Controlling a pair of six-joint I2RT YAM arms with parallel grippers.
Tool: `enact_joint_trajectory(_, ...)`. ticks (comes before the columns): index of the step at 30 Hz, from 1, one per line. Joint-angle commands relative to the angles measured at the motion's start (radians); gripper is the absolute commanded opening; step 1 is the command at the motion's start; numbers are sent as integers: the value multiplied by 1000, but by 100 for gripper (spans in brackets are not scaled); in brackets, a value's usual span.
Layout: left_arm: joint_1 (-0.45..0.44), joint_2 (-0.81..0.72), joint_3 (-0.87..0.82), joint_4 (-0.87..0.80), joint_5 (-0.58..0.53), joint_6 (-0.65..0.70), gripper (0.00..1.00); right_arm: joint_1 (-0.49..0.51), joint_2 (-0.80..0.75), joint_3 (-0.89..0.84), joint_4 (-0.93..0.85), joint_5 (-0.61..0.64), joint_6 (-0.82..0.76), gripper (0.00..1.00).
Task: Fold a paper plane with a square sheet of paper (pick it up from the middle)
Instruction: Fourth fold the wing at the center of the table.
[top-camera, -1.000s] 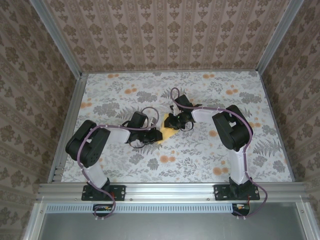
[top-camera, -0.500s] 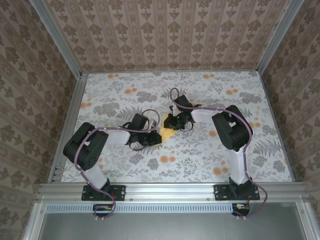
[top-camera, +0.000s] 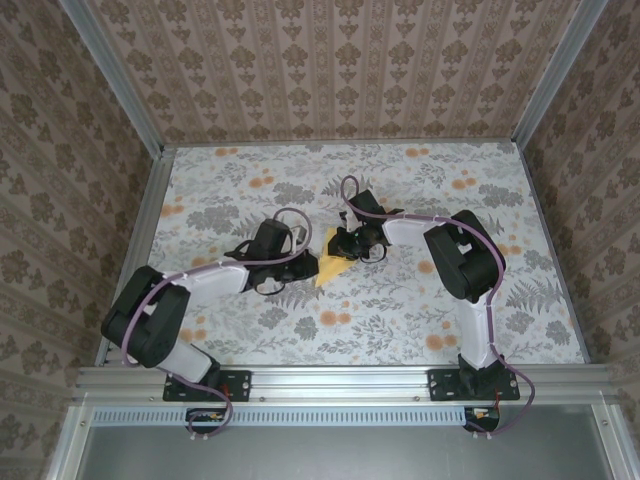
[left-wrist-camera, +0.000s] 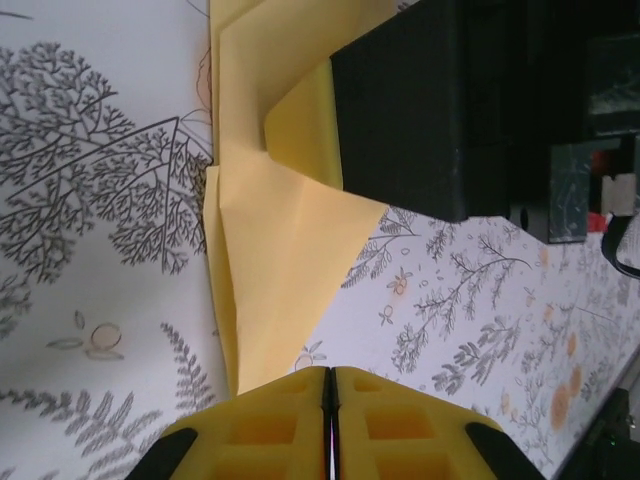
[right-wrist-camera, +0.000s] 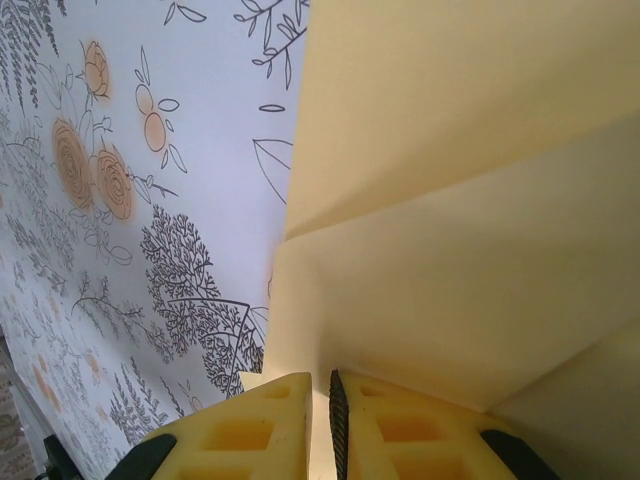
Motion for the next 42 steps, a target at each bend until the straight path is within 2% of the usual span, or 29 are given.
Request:
enact_joint_trajectory(1,-29,72,48,42,-37,-8,8,4,55,-37,-23,61,13,16)
enact_joint_trajectory(6,-35,150,64,83,-47,-22,6,5,52,-39,-14,49,17,16)
enact_joint_trajectory(12,-35,167,67,68,-103,-14,5,8,40,-39,0,33,18,16)
enact_joint_trajectory(21,-34,198,66,63,-107,-18,4,9,26,-41,5,27,15,16)
enact_joint_trajectory(32,-34,205,16,18,-131,-42,2,19,-92,-77,41,-1,8,12)
enact_joint_trajectory(42,-32,218,19,6,-128,-50,1,54,-40,-98,87,-51,43,9)
